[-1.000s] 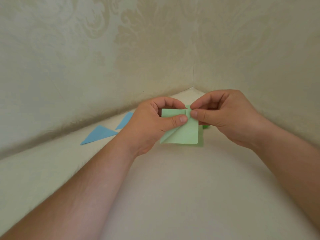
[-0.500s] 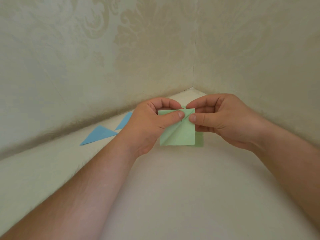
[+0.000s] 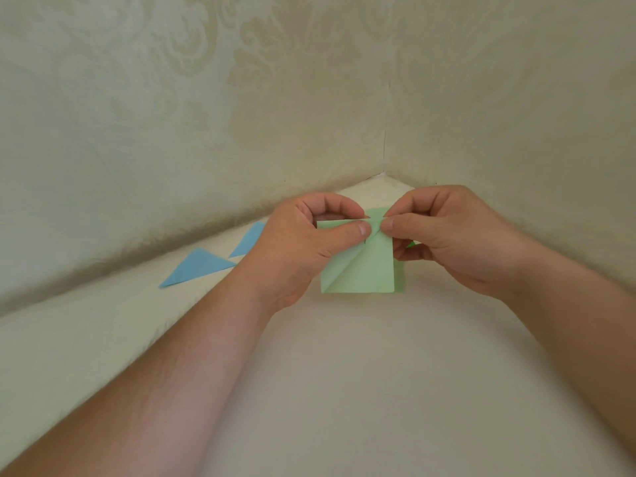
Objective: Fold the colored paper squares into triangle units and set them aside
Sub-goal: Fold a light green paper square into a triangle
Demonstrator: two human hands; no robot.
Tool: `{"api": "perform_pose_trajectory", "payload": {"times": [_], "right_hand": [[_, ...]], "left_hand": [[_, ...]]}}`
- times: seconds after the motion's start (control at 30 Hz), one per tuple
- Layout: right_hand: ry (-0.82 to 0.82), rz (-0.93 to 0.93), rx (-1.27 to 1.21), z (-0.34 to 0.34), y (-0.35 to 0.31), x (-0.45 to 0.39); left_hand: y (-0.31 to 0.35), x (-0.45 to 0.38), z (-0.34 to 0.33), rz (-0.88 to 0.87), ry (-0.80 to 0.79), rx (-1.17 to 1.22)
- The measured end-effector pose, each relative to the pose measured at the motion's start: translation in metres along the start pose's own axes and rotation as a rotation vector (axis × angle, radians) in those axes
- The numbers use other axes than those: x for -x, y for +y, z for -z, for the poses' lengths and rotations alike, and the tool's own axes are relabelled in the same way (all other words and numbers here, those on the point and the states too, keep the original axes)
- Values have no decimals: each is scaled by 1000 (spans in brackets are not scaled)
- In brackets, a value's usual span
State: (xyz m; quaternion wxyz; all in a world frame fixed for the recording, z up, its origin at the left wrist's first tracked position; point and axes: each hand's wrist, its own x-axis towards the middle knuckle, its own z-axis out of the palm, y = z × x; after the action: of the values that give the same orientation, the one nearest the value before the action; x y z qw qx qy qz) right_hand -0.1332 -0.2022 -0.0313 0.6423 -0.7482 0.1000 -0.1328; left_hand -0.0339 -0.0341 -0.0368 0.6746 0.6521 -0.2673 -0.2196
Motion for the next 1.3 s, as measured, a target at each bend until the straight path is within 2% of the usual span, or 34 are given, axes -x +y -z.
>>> {"api": "perform_pose_trajectory", "payload": {"times": [0.27,0.87,1.1,1.3], "right_hand": [[16,25,61,-3,5,-2],[35,19,32,-7,5,-3],[-29,-8,55,-4,6,-2],[-41,13,88,-7,5,0]], "left_hand": [[-3,4,-5,-26,-51,-182],[-7,0,-2,-25,32,-291],[-6,-2,-1,-13,40,-194],[-5,0,-1,-20,27,-268]]}}
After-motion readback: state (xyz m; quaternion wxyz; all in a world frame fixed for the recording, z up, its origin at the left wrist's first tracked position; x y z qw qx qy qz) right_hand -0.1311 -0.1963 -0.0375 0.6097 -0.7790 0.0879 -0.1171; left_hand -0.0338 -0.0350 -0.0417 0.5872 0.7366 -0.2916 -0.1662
